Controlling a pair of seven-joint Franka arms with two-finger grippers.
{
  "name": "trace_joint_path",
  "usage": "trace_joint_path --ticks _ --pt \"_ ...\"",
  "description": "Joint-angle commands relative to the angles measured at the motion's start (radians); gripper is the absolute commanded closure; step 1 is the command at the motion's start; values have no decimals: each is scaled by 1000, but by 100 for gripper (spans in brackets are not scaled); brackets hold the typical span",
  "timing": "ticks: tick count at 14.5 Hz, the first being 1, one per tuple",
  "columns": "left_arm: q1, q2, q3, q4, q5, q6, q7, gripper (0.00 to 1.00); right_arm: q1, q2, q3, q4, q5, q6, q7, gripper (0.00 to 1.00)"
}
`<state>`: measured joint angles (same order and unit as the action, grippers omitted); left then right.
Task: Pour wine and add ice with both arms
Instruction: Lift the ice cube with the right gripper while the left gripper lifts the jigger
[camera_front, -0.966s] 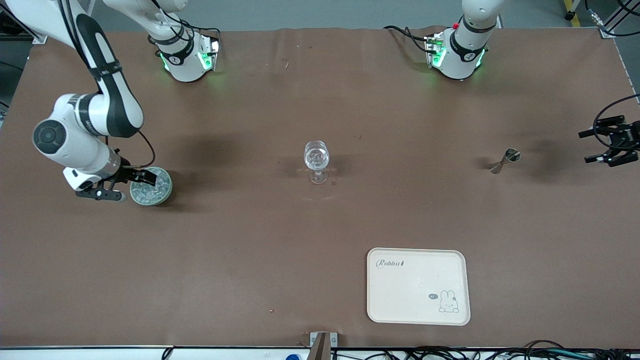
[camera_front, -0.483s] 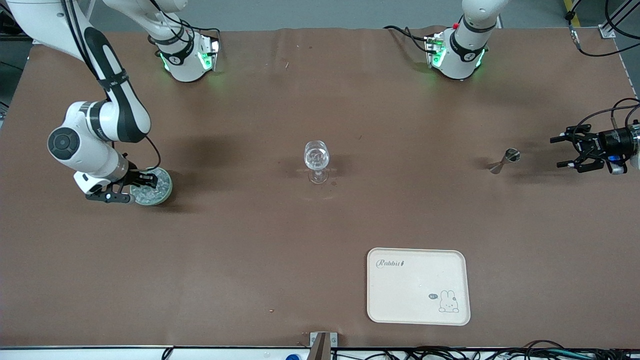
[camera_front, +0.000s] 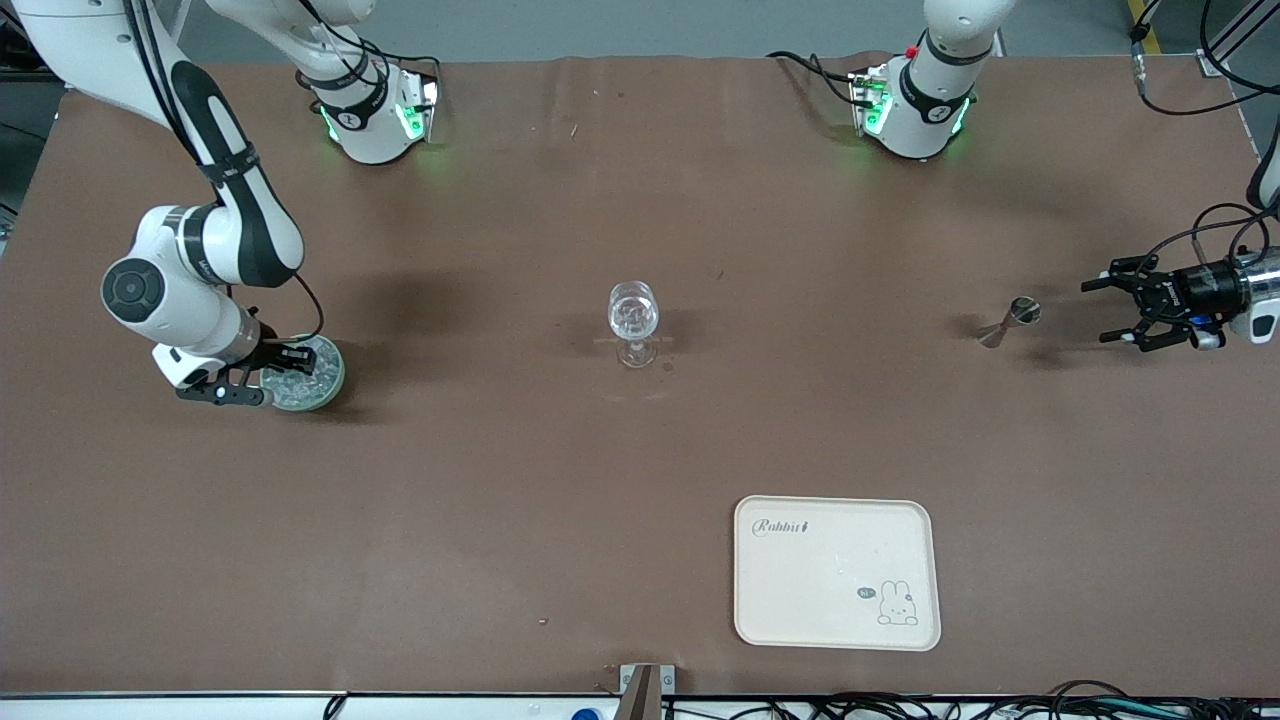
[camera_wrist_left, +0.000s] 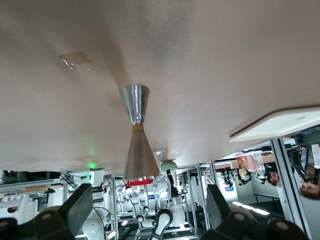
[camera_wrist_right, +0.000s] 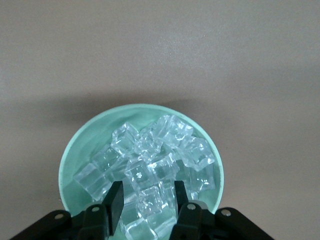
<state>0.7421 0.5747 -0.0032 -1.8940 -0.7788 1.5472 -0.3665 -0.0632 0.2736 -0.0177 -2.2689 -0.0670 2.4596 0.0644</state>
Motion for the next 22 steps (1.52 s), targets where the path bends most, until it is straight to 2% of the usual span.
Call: trace_joint_path --ticks 1,3,6,10,13,19,22 --pt "-32 -3 5 -68 -33 33 12 0 -12 -4 2 -23 -19 16 -6 51" --pt "-67 -1 24 -92 -33 53 53 0 -12 4 2 -21 -19 16 -5 53" --pt "-168 2 129 -122 -52 51 139 0 -12 7 4 -20 -19 12 0 64" --pt "-298 8 239 -142 -101 51 159 0 -10 16 4 -6 -17 2 9 80" --pt "-397 31 347 -155 -163 41 152 0 -10 18 5 23 -17 -25 15 86" --pt "-428 33 348 -182 -201 50 140 0 -3 6 9 152 -1 -224 64 97" --pt "-434 34 348 -175 -235 53 113 0 -3 -54 12 234 1 -318 78 98"
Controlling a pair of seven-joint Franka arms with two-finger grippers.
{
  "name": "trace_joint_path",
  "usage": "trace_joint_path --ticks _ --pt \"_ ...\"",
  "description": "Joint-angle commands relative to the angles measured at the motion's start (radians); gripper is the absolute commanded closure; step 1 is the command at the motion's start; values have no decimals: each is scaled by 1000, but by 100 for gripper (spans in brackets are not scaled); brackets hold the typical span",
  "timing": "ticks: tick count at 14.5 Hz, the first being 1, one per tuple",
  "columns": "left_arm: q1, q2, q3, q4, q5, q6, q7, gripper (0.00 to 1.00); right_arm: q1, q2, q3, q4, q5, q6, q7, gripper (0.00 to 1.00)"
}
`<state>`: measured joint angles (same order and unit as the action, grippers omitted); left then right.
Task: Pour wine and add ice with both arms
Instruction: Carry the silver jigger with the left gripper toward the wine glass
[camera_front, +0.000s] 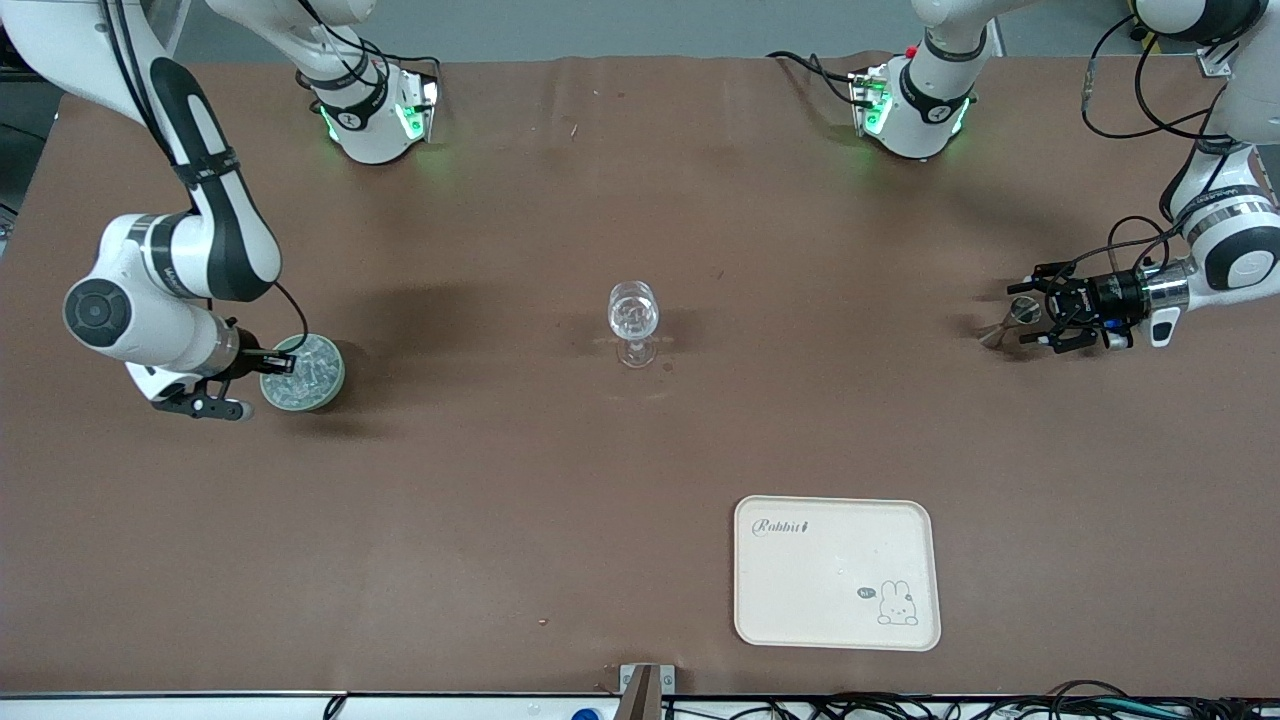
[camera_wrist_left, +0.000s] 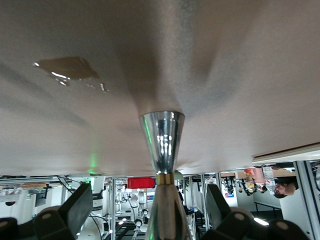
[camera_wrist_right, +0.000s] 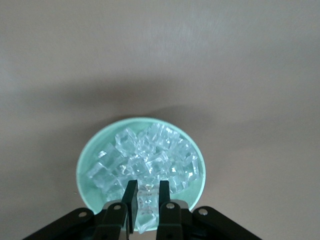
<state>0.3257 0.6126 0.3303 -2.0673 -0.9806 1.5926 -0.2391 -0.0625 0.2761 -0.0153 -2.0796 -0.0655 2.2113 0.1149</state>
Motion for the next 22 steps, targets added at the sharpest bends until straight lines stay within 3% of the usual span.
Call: trace_joint_path --ticks 1,5,7,12,17,22 --pt "-17 -2 13 -2 -33 9 -14 0 -4 -67 9 103 0 -123 31 98" --pt "-19 4 4 -4 -50 38 -16 0 -7 -66 9 364 4 -352 48 98" --pt "-17 19 -5 -7 -67 59 -14 1 -10 -90 3 439 67 -404 43 98" --pt "-8 13 -7 -13 -72 47 -17 3 -13 -133 3 625 70 -570 28 98" --pt "-11 10 -7 -14 -72 32 -23 11 -8 -245 5 665 72 -749 14 98" --pt "-10 10 -8 -14 -72 30 -26 40 -13 -256 1 642 96 -743 9 100"
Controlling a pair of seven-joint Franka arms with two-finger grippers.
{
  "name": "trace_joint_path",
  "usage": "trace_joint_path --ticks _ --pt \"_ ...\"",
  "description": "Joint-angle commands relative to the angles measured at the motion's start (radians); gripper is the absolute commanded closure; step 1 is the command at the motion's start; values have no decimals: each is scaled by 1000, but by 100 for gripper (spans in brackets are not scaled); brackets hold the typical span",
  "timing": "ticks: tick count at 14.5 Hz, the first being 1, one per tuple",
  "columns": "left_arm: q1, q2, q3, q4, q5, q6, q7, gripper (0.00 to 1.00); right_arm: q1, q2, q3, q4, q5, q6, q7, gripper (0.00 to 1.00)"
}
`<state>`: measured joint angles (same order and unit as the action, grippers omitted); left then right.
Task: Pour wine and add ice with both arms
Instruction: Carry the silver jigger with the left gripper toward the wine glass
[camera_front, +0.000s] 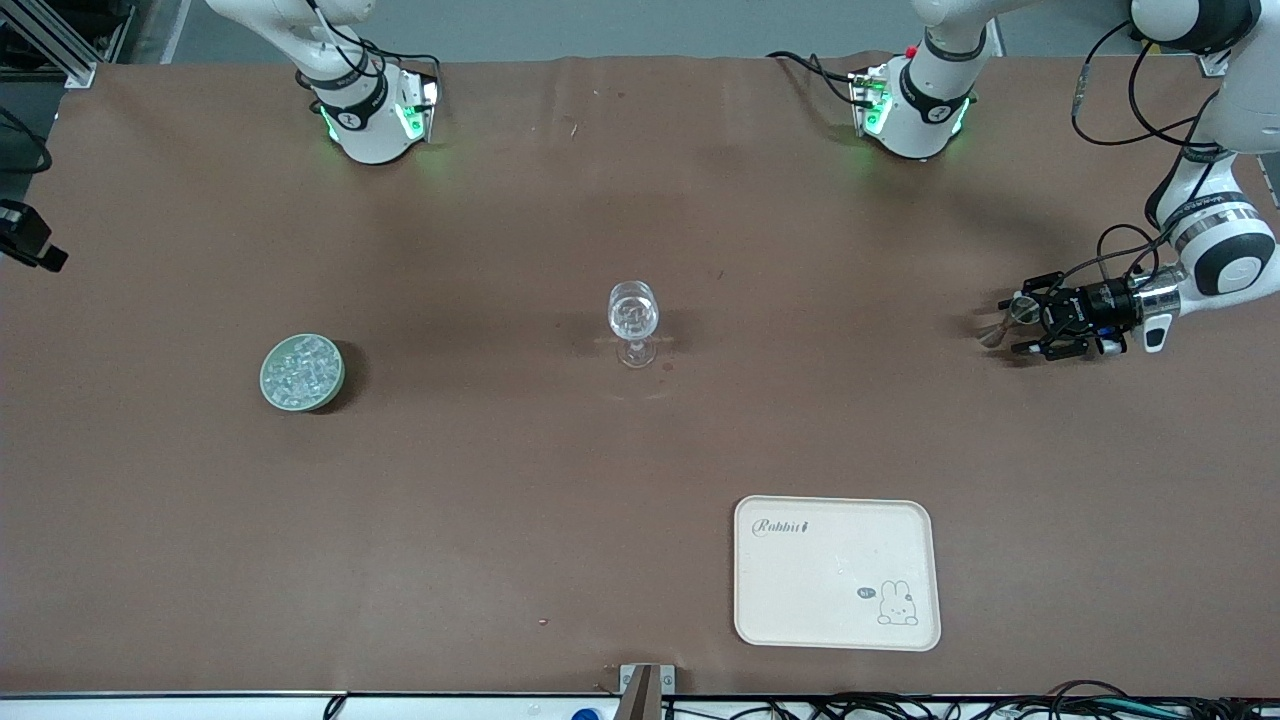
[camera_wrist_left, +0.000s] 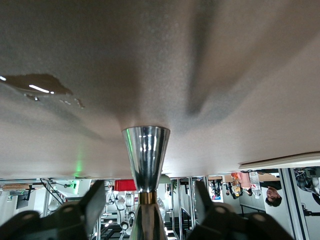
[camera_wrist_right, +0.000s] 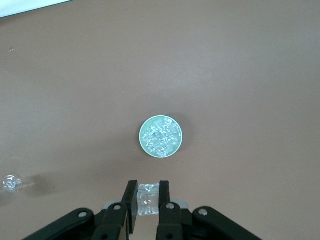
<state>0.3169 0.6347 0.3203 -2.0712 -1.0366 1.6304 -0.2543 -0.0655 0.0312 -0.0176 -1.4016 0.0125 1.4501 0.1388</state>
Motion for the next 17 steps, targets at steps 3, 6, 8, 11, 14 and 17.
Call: trace_joint_path --ticks 3,6,8,11,14,17 --pt "5 -13 2 -9 -16 -30 -11 70 -10 -13 2 -36 18 12 -16 99" --pt "24 -32 5 -9 -16 -44 -26 99 -10 -11 2 -34 17 13 -22 100" --pt "41 -39 6 14 -16 -92 -29 100 -7 -10 4 -36 12 29 -22 100" --pt "30 -114 -3 39 -14 -139 -139 100 -10 -11 5 -40 14 27 -24 100" --pt "25 -229 -110 39 -14 -132 -290 100 -8 -11 5 -42 14 24 -22 99" --pt "-8 -332 -213 36 -13 -72 -432 100 -10 -8 5 -42 14 29 -22 99"
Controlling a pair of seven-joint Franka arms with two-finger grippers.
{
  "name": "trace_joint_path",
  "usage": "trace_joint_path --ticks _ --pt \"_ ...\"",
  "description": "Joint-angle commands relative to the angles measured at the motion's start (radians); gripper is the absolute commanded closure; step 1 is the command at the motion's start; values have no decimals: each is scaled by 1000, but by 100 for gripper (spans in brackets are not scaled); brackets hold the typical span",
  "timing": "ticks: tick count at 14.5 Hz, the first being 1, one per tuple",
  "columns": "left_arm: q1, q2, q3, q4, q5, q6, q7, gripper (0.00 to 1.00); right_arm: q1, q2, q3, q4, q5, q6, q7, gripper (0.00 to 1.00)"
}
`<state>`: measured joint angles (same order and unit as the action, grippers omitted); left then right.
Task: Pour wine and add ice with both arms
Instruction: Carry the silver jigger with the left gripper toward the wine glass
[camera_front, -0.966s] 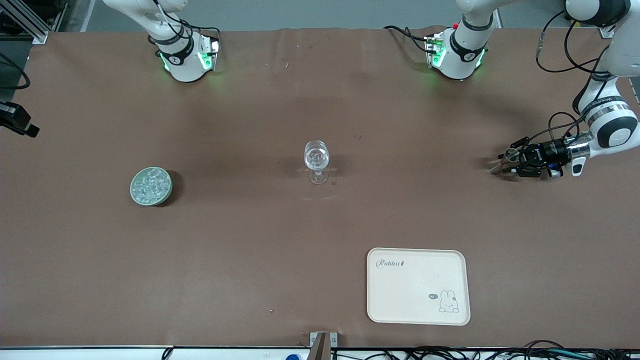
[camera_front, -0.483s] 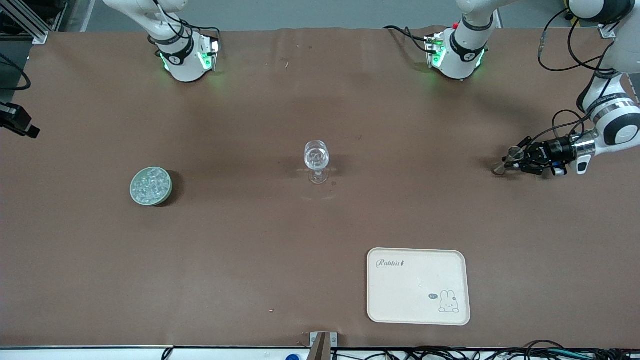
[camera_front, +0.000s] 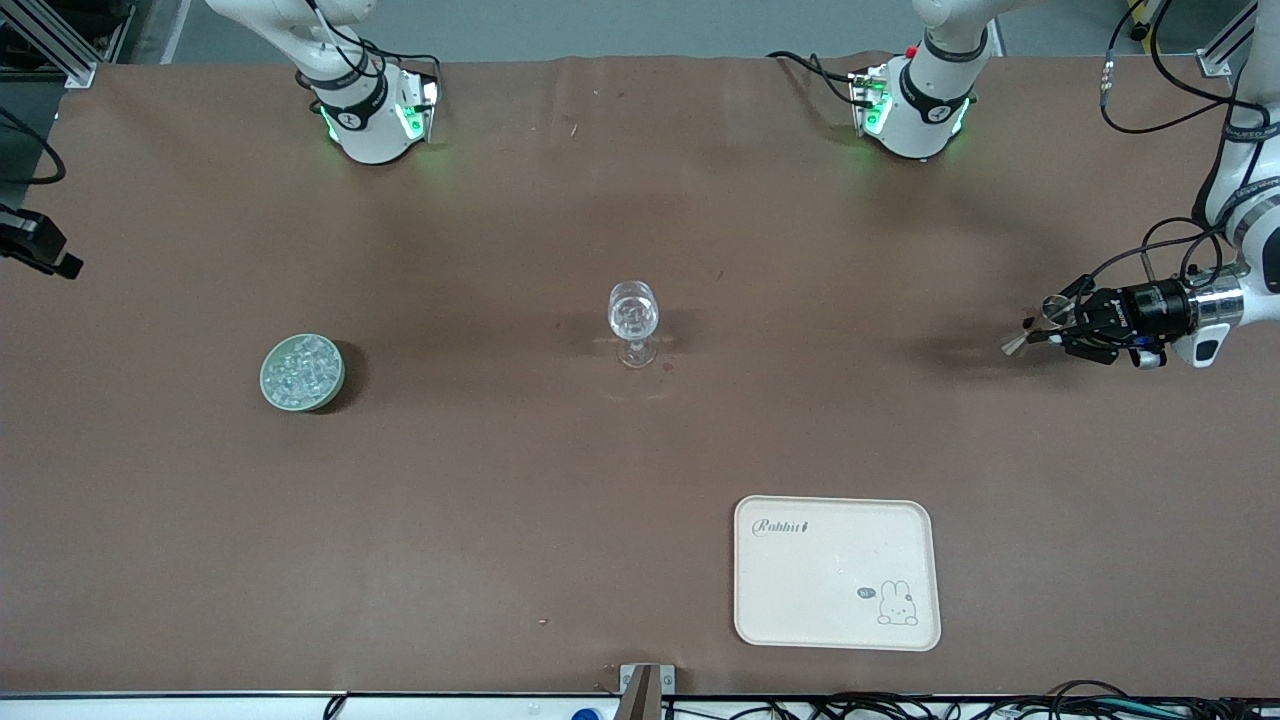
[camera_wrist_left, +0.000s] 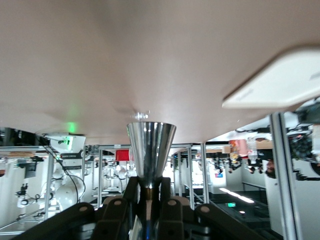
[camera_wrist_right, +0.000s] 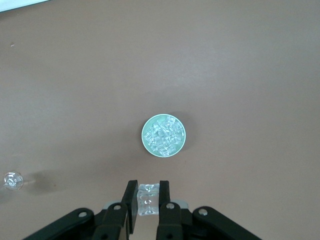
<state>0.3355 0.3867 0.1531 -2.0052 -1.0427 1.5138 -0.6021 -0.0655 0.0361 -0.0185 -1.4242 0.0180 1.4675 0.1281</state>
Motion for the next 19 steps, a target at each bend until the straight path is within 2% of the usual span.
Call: trace_joint_path --ticks 1,4,9,14,19 --pt "-53 -113 -72 -32 -6 81 -144 100 -10 -13 6 -19 8 10 -12 99" --pt "-111 -176 -179 -40 -6 184 -280 100 -8 -13 6 -18 8 10 -12 99" --pt "-151 -204 -401 -43 1 354 -438 100 -10 -13 6 -18 8 5 -12 99" --pt "-344 -203 -420 -38 24 503 -547 100 -10 -12 6 -16 8 7 -12 99" --pt "-349 -195 -596 -33 98 667 -668 100 -10 -12 5 -16 10 8 -13 99"
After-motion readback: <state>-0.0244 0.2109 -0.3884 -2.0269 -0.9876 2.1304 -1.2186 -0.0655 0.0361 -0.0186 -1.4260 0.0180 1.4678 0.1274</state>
